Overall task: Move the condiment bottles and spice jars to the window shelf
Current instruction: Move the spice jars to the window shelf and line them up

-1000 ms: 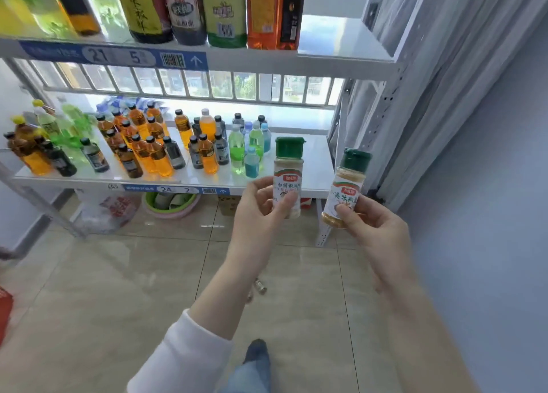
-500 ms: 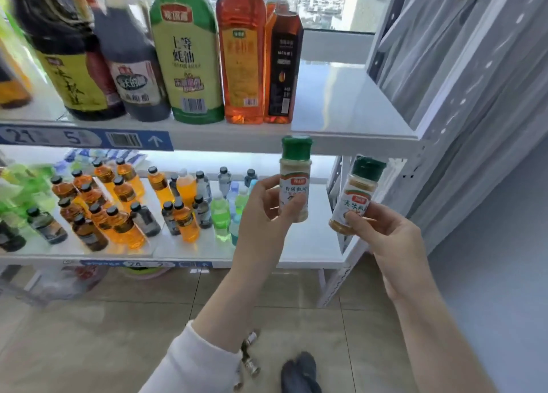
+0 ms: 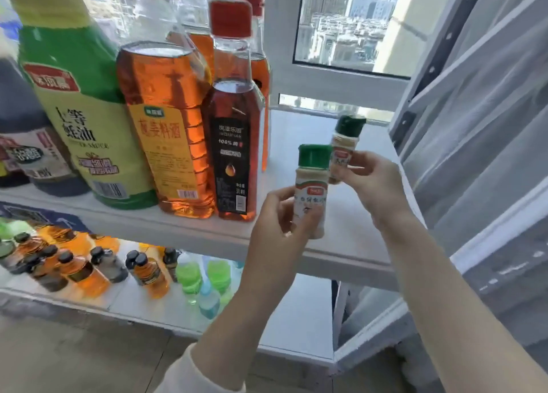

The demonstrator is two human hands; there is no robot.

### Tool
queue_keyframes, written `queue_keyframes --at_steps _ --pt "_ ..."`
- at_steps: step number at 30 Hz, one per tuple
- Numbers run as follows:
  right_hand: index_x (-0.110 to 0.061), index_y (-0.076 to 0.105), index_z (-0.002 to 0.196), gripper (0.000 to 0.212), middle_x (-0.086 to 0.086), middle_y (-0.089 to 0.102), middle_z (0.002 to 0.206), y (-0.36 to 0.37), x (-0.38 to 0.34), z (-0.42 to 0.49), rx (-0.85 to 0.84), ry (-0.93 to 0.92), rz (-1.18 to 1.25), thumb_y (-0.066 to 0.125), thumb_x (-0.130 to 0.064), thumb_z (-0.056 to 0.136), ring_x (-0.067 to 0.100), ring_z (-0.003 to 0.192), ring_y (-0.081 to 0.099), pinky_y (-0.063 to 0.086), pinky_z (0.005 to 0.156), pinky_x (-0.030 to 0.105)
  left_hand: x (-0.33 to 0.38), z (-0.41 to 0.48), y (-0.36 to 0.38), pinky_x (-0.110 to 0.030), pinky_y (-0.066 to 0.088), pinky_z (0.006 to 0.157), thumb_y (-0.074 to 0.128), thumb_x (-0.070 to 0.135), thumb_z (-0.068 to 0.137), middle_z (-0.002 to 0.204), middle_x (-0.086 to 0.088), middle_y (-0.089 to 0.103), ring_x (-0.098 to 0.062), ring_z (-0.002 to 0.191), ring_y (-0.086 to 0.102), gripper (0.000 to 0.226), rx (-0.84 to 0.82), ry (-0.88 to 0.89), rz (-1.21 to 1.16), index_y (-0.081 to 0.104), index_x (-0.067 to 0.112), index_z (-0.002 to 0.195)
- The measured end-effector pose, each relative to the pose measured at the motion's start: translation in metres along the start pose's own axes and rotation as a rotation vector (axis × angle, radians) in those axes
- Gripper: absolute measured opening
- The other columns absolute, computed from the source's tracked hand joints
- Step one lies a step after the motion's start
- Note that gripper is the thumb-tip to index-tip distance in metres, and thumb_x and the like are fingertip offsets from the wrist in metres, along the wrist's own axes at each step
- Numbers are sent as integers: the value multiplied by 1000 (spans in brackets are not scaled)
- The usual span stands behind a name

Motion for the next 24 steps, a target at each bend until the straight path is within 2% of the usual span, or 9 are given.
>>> queue_keyframes --at_steps 3,7,9,10,12,15,20,24 --pt "-11 64 105 31 -9 65 88 20 2 56 -41 -24 -43 75 -14 76 -7 74 59 47 75 14 -7 24 7 -31 55 79 66 50 72 93 7 69 -9 84 67 37 27 -12 35 52 30 99" --pt "-11 65 107 33 -7 63 92 40 12 111 -59 -29 -97 75 -16 77 -10 71 54 44 73 9 -18 46 6 -37 54 84 65 51 66 92 8 69 -9 84 66 41 57 -28 33 53 29 99" --pt "-11 65 107 35 -5 66 96 47 17 131 -56 -23 -107 77 -17 75 -4 74 57 42 72 6 -23 53 5 -40 54 85 68 52 65 92 8 69 -9 85 66 44 69 -38 35 53 30 100" --pt "-11 65 107 37 -3 67 101 51 21 139 -58 -19 -116 78 -18 74 2 79 59 43 77 10 -25 56 4 -40 54 85 68 55 63 91 9 70 -9 84 66 47 74 -44 34 53 30 100" --pt "-11 64 110 40 1 68 109 59 26 152 -72 -12 -137 79 -18 73 8 88 58 42 86 18 -29 61 3 -40 54 84 67 55 63 88 13 70 -7 82 66 46 86 -60 38 53 30 99" --pt "-11 63 113 44 1 67 112 72 27 167 -99 -27 -166 79 -18 73 8 90 57 39 85 17 -33 67 3 -38 54 84 65 49 66 88 11 69 -3 78 66 40 91 -80 39 52 30 99" --pt "-10 62 116 49 2 67 114 86 28 183 -107 -39 -176 80 -19 72 10 96 59 41 89 19 -37 74 0 -33 55 79 64 58 57 92 10 69 -6 83 66 50 110 -74 25 53 31 98" --pt "-11 60 117 48 2 66 116 86 28 186 -101 -67 -207 78 -21 74 7 92 53 37 86 17 -36 78 1 -27 54 74 66 44 66 92 9 69 -3 80 66 37 109 -81 20 53 29 98"
Point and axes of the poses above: each hand's wrist, its own z-axis towards the middle knuckle, its own y-axis out of the palm, x = y × z, the point moved 8 cm from there along z, towards the middle knuckle
